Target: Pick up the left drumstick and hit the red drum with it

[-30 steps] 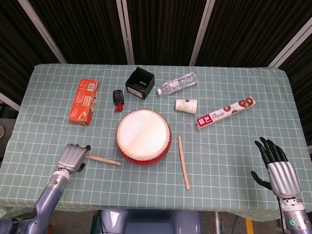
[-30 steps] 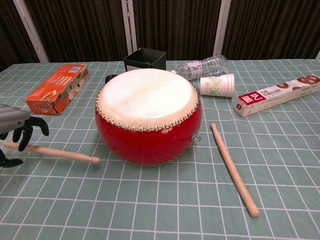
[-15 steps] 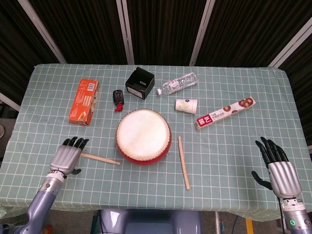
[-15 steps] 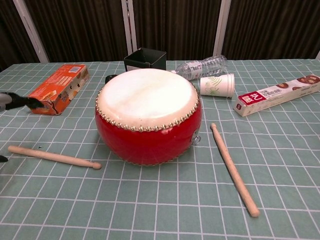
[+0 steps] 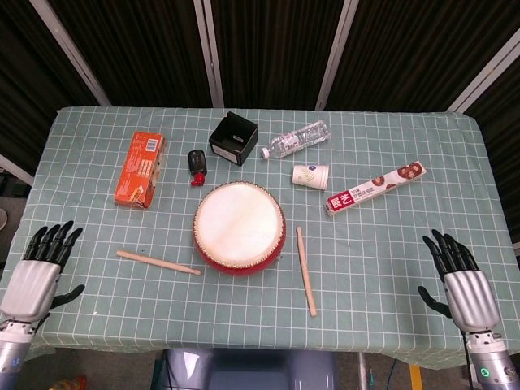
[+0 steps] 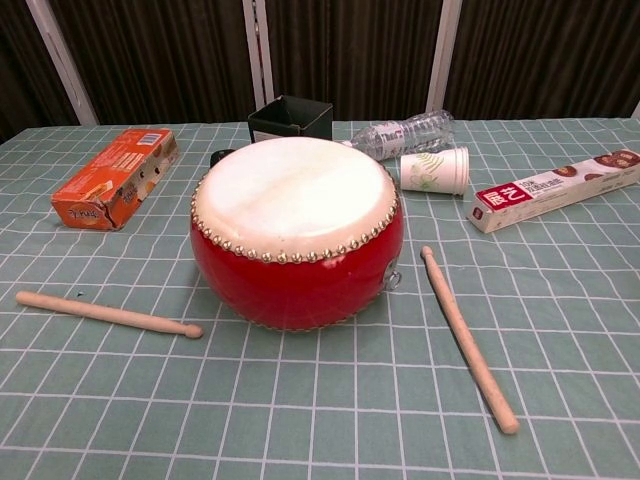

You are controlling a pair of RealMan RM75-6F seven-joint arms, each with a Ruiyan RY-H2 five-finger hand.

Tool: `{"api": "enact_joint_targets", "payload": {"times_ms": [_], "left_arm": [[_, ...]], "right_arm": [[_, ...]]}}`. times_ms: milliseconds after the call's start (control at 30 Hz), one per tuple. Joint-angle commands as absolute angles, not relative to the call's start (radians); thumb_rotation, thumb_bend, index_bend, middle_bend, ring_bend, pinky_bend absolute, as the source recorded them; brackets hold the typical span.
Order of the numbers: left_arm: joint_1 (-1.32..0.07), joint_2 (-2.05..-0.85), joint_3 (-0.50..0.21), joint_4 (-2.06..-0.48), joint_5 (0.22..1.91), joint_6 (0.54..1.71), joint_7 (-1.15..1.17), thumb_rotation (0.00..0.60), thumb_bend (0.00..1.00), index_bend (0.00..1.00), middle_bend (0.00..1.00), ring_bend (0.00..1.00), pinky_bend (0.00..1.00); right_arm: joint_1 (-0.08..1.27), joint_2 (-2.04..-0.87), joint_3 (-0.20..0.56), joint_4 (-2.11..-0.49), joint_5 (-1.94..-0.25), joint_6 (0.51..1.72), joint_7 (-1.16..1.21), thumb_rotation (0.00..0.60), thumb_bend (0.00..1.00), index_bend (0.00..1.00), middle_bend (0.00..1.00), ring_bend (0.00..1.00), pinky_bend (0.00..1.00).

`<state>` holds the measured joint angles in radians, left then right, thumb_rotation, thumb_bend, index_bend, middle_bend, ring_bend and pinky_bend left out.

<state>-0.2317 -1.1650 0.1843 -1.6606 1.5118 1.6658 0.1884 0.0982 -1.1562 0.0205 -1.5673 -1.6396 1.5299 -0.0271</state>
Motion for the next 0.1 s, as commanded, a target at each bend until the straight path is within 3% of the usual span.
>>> {"api": "enact_joint_targets", "payload": {"times_ms": [33,100], "left_arm": [[-0.202,-1.152,0.177,-1.637,1.516,1.671,0.147,0.6,0.0,0.0,0.0,0.0,0.0],[-0.195,-1.151,0.171,-1.635,1.516,1.662,0.143,0.6,0.0,0.0,0.0,0.0,0.0]], "right_arm": [[0.097,-1.155,0.021,-1.568,-1.637,1.532,-0.025,0.6,0.29,0.0,0.0,0.0,0.14],[0.096,-1.155,0.021,-1.566,-1.637,1.532,-0.026,0.6,0.29,0.0,0.0,0.0,0.13]]}}
